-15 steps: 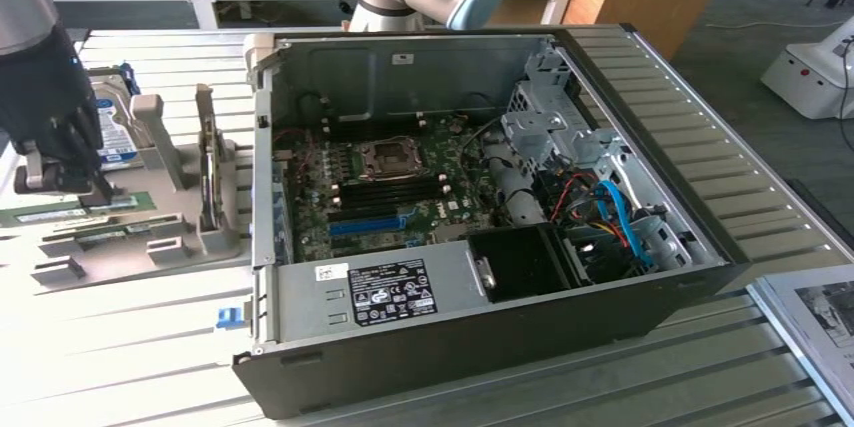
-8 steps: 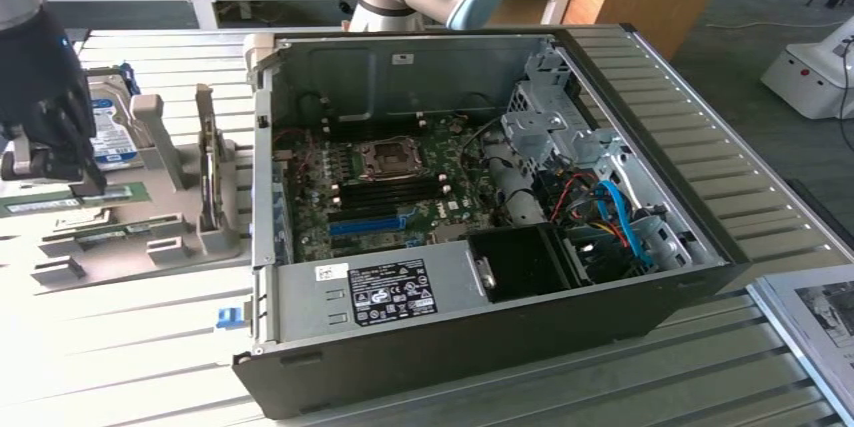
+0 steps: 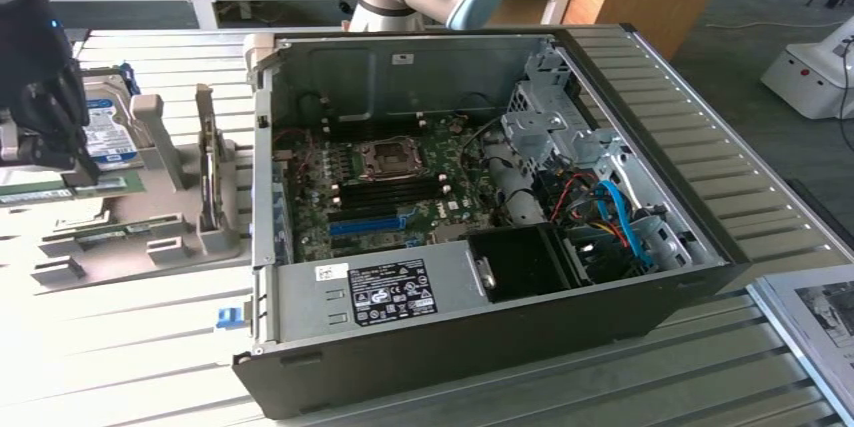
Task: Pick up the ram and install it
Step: 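Pick up the ram and move it above insertion slot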
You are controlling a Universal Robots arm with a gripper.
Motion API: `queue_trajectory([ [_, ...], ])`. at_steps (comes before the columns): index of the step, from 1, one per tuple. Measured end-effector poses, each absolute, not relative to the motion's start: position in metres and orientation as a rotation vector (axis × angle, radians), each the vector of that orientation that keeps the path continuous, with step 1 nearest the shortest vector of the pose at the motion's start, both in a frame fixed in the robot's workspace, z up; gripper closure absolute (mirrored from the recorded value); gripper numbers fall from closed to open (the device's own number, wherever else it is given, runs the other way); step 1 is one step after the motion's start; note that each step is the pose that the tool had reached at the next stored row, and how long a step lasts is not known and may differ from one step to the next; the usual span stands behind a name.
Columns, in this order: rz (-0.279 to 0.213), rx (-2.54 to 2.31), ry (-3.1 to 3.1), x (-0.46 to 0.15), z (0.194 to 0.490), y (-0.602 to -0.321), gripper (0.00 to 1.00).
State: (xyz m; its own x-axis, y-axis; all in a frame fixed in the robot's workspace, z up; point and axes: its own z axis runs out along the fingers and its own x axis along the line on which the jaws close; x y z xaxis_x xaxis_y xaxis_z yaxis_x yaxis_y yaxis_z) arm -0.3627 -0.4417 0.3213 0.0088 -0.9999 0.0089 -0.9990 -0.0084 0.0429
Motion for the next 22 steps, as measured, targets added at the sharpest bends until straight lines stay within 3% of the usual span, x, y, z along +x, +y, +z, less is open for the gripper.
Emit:
queue_trajectory([
  [22,-0.037,2.201,-2.19,-0.363,0.357,-0.442,0.88],
])
